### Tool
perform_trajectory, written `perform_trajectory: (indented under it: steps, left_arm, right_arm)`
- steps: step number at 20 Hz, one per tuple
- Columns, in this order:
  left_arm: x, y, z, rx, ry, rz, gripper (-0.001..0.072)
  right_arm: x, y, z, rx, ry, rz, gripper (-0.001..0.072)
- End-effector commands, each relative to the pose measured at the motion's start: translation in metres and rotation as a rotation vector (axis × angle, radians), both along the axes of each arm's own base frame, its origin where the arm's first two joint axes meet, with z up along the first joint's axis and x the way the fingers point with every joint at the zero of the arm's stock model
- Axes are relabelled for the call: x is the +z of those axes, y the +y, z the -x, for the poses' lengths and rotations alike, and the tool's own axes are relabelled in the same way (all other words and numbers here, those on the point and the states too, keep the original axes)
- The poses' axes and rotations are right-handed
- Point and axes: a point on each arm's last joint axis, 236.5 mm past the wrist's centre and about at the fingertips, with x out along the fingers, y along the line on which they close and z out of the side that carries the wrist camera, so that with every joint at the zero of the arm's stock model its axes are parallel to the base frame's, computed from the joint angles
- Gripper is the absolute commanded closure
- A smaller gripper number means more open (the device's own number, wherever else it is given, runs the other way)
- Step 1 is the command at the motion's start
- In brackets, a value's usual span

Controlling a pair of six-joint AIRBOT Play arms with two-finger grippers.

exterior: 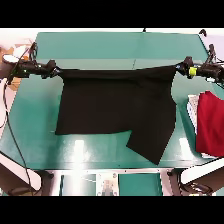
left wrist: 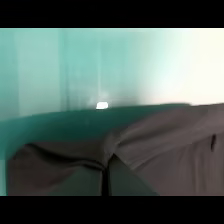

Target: Fold the shirts.

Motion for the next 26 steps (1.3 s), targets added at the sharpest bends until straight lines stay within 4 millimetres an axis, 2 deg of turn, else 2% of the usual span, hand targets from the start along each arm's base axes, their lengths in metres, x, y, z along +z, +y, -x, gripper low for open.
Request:
perform_trajectory:
  steps: [1,5,8,12,17,18,19,20,22,24,26]
  left_arm:
    - [-0.024,0.003,0.037,-0.13,0.123,-0.086,0.068]
    - [-0.039,0.008,0.074,-0.237,0.239,-0.143,0.068]
    - [-0.055,0.007,0.087,-0.249,0.293,-0.136,0.068]
    - [-0.081,0.005,0.11,-0.262,0.38,-0.126,0.068]
    - [-0.078,0.0,0.111,-0.24,0.4,-0.089,0.068]
    - [-0.076,-0.003,0.112,-0.228,0.418,-0.066,0.0679]
    - [-0.074,-0.004,0.116,-0.225,0.444,-0.055,0.0532]
    - [-0.071,-0.003,0.122,-0.222,0.485,-0.048,0.0219]
    - [-0.059,0.005,0.134,-0.208,0.564,-0.022,0.0202]
    - [-0.043,0.022,0.146,-0.16,0.625,0.011,0.0203]
    - [-0.027,0.043,0.16,-0.117,0.649,0.009,0.0204]
  right_arm:
    - [-0.041,-0.001,0.058,0.136,0.227,0.048,0.0699]
    - [-0.072,-0.004,0.098,0.163,0.347,0.083,0.0699]
    - [-0.098,-0.002,0.12,0.176,0.421,0.098,0.0698]
    - [-0.118,-0.002,0.127,0.141,0.449,0.095,0.0698]
    - [-0.119,-0.004,0.123,0.117,0.443,0.094,0.0695]
    - [-0.119,-0.004,0.122,0.101,0.454,0.082,0.0639]
    - [-0.118,-0.003,0.123,0.086,0.471,0.067,0.0452]
    - [-0.114,-0.003,0.125,0.086,0.483,0.053,0.0405]
    - [-0.097,-0.008,0.127,0.088,0.48,0.04,0.0405]
    - [-0.076,-0.023,0.132,0.064,0.452,0.045,0.0405]
    - [-0.057,-0.038,0.146,0.024,0.435,0.056,0.0414]
